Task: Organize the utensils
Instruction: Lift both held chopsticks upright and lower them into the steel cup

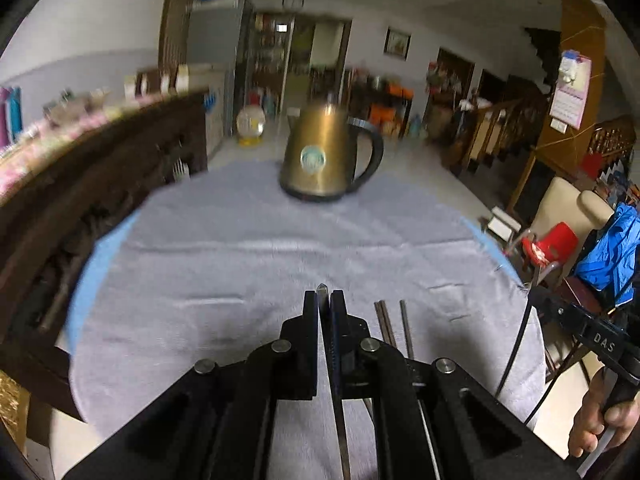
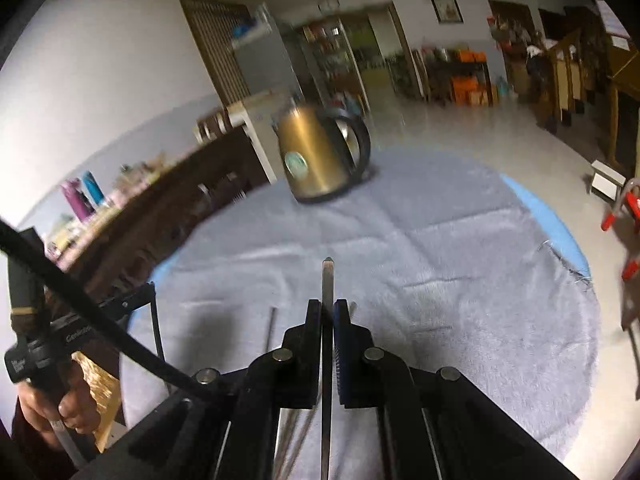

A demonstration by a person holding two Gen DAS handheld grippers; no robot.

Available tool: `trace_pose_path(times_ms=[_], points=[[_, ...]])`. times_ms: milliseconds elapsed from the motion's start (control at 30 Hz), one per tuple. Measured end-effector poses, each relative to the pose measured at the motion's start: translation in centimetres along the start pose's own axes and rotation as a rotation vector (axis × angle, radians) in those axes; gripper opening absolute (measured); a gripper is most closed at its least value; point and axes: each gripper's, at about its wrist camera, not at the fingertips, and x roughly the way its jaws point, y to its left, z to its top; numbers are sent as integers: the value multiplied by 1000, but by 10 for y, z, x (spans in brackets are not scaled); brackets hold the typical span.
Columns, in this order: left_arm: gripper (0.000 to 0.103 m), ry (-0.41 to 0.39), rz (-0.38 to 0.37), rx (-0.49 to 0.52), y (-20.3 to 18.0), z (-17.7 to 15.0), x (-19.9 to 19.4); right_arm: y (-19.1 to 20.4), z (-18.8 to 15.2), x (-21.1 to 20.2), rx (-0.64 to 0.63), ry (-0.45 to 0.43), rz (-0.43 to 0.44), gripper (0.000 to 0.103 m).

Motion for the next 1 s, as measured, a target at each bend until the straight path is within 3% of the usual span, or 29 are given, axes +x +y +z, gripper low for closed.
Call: trace_pose_path(times_ms=[300,633,800,1000], points=[[5,-189,13,-1,-17,-6,-80,36,-21,-74,-58,-203,13,6],[5,-392,-52,32,-45,18,-165,66,-8,-158,-62,-435,72,7],[5,-412,-112,40,-53,18,-184,77,-4,-185,-42,-494,136,7],[5,-330,-142,44,-64,-3,-172,97,-19,-174,-88,-436,150,7]])
